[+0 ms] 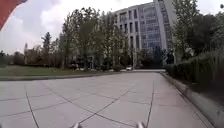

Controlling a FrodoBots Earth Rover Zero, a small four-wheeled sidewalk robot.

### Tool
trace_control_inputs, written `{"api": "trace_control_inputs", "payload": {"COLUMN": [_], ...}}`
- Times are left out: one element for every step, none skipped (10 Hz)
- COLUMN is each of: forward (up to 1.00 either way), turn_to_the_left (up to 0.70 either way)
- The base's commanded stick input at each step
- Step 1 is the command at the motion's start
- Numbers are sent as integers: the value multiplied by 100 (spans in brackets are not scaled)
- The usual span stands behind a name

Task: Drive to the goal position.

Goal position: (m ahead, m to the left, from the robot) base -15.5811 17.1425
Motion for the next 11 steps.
{"api": "trace_control_inputs", "payload": {"forward": [0, 0, 0, 0, 0, 0, 0, 0, 0, 0, 0], "turn_to_the_left": [45, 45, 45, 45, 45, 45, 45, 45, 45, 45, 45]}}
